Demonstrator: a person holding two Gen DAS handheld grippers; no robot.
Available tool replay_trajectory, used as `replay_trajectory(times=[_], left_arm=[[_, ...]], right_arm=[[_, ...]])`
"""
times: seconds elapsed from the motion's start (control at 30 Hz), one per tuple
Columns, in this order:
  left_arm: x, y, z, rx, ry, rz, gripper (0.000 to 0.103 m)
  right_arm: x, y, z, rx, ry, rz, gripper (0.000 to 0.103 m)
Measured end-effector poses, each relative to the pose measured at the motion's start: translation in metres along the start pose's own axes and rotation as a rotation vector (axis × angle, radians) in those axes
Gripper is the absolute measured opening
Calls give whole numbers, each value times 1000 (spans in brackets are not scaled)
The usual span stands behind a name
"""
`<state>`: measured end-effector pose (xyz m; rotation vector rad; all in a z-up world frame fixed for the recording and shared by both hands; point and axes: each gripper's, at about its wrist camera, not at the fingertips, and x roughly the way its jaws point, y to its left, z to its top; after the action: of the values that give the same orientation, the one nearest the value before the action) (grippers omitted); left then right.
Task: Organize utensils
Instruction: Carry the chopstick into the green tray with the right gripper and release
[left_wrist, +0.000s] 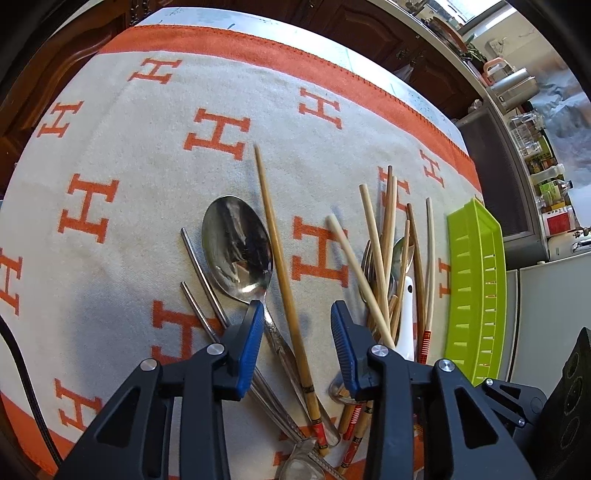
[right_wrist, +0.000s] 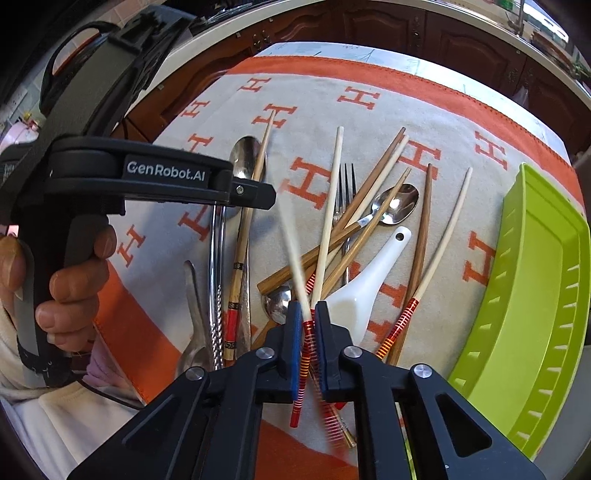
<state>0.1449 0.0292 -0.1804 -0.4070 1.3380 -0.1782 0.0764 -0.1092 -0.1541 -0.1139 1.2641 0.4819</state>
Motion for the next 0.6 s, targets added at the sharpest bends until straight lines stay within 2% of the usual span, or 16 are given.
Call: replay_trajectory(times=[0.3, 0.47, 0.6], left_arm=[[1, 2, 0, 0, -1, 8, 35], [4, -3, 3, 5, 5, 13, 31], [5, -11, 6, 17, 5, 22, 29]], right_arm=[[-29, -22, -2, 123, -87, 74, 5], [-50, -36, -7, 195, -149, 104, 5], [-68, -54, -15, 271, -204, 100, 5]])
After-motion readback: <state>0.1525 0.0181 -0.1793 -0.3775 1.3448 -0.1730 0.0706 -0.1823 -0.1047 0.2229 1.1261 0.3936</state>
